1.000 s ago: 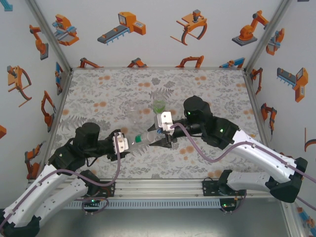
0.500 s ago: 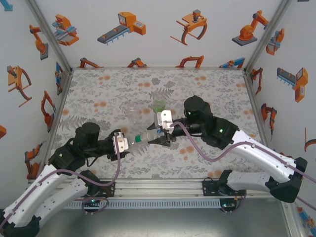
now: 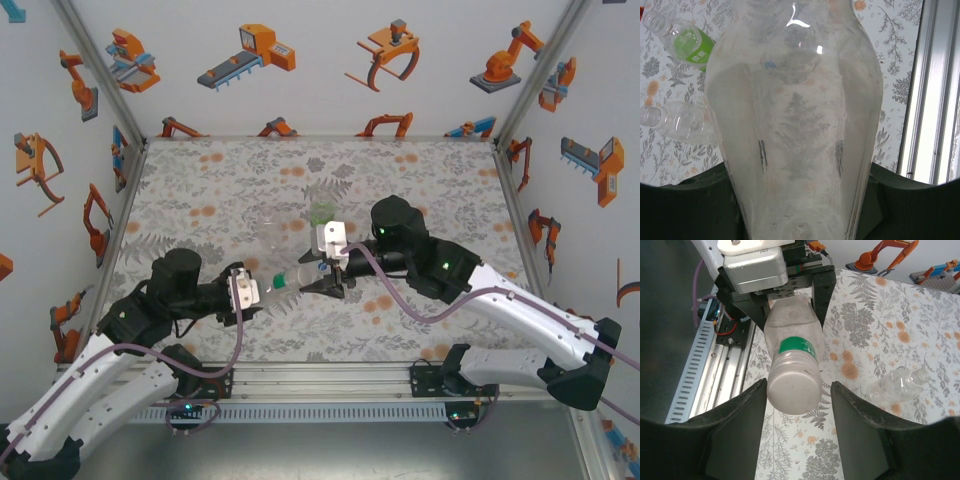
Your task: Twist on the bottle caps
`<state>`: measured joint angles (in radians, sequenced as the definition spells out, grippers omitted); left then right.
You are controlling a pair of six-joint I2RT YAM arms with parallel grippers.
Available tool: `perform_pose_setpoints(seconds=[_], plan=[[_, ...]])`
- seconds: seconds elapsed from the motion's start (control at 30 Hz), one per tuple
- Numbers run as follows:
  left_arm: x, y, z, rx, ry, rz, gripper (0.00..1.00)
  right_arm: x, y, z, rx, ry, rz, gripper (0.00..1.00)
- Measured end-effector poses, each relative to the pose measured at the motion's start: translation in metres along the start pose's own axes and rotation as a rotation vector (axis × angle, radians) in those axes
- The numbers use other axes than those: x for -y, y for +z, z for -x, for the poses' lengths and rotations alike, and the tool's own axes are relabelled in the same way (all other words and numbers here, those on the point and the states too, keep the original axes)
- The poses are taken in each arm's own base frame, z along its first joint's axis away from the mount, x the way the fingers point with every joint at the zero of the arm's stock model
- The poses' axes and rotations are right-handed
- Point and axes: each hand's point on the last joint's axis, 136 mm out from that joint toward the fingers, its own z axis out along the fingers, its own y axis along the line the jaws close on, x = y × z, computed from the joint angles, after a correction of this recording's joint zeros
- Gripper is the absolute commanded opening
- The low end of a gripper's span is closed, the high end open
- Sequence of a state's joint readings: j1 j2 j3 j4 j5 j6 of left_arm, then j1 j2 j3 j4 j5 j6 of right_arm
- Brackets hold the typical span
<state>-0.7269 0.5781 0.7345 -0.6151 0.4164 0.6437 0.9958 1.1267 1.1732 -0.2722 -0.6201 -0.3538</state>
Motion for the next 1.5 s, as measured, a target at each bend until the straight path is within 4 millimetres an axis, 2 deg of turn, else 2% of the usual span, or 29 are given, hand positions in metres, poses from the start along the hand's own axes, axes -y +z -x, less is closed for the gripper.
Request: perform_pose_setpoints(seconds=[0.3, 0.47, 0.57, 0.8, 0.87, 0.9, 1.0, 1.13, 1.33, 1.5], plan=[[0.0, -0.001, -0.002, -0.01, -0.002, 0.003, 0.0, 0.0, 0.002, -0.002, 0.01, 0.066, -0.002, 0.37], [0.002, -0.003, -0.006, -0.027, -0.005, 0.006, 0.0, 0.004, 0.005, -0.005, 0.042, 0.199, -0.024, 0.34], [0.001, -0.004, -0.01, -0.042, -0.008, 0.019, 0.0, 0.013, 0.007, -0.011, 0.05, 0.348, -0.073, 0.3], [-0.007, -0.006, -0.014, -0.066, -0.007, 0.071, 0.0, 0.04, 0.006, -0.028, 0.082, 0.847, -0.245, 0.16], [-0.011, -0.006, -0.014, -0.068, -0.005, 0.089, 0.0, 0.046, 0.005, -0.033, 0.101, 0.986, -0.296, 0.15], [-0.012, -0.007, -0.015, -0.07, -0.005, 0.097, 0.0, 0.05, 0.004, -0.036, 0.11, 1.056, -0.323, 0.16], [-0.014, -0.007, -0.016, -0.074, -0.003, 0.115, 0.0, 0.055, 0.002, -0.046, 0.133, 1.193, -0.375, 0.28], [-0.015, -0.007, -0.017, -0.073, -0.001, 0.123, 0.0, 0.057, 0.001, -0.051, 0.158, 1.278, -0.397, 0.44], [-0.012, -0.01, -0.008, -0.027, 0.013, 0.113, 0.0, 0.063, -0.001, -0.039, 0.217, 1.266, -0.387, 0.61], [-0.009, -0.012, 0.0, 0.011, 0.023, 0.099, 0.0, 0.063, -0.001, -0.034, 0.216, 1.218, -0.368, 0.7]])
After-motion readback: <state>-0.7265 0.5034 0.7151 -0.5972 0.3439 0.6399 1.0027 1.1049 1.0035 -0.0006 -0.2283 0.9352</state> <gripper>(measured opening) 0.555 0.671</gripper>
